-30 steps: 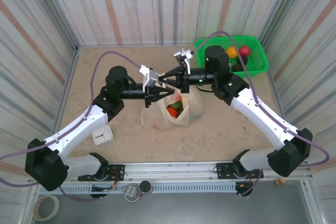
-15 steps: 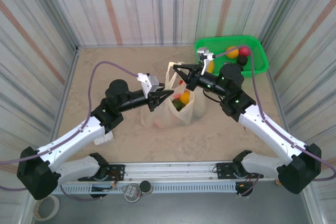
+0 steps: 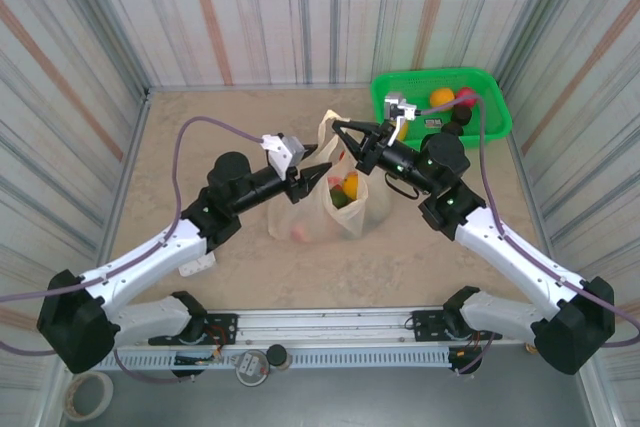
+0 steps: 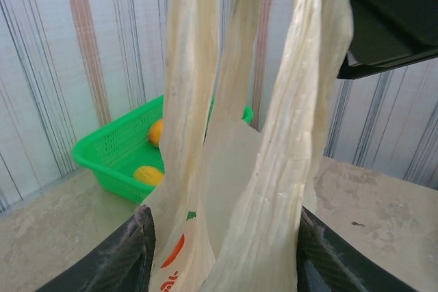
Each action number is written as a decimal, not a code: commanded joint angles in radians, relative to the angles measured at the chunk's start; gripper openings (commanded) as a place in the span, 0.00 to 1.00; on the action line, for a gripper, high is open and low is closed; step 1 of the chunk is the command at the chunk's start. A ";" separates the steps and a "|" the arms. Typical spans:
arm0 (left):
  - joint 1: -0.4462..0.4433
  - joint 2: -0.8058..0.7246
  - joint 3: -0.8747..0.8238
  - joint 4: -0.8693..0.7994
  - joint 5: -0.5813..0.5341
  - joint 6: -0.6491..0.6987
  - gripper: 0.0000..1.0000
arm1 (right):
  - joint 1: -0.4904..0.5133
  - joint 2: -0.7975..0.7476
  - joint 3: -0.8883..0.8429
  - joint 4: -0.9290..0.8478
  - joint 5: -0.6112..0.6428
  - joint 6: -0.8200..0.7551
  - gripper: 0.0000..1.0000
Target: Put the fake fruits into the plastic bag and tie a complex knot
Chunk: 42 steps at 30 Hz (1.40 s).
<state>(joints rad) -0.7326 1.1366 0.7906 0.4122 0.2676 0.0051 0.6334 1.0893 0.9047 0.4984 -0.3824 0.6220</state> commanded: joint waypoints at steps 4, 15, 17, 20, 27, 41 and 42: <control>-0.040 0.014 -0.013 0.090 -0.125 -0.010 0.57 | 0.020 -0.036 -0.029 0.090 0.055 0.034 0.00; -0.045 0.043 -0.028 0.114 -0.210 -0.079 0.57 | 0.035 -0.043 -0.067 0.155 0.078 0.054 0.00; -0.044 0.044 -0.037 0.121 -0.231 -0.087 0.59 | 0.035 -0.045 -0.075 0.165 0.077 0.057 0.00; -0.044 0.058 -0.031 0.123 -0.240 -0.100 0.60 | 0.036 -0.047 -0.083 0.182 0.073 0.062 0.00; -0.042 0.098 0.000 0.127 -0.186 -0.102 0.47 | 0.041 -0.042 -0.090 0.189 0.067 0.062 0.00; -0.036 0.083 0.014 0.114 -0.188 -0.029 0.00 | 0.019 -0.135 -0.109 0.042 0.175 -0.018 0.10; -0.034 0.073 0.011 0.110 -0.188 -0.024 0.00 | 0.013 -0.149 -0.110 0.018 0.181 -0.025 0.25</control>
<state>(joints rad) -0.7734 1.2457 0.7822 0.5262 0.1032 -0.0570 0.6582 1.0027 0.7971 0.5552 -0.2543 0.6426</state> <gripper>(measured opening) 0.049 0.174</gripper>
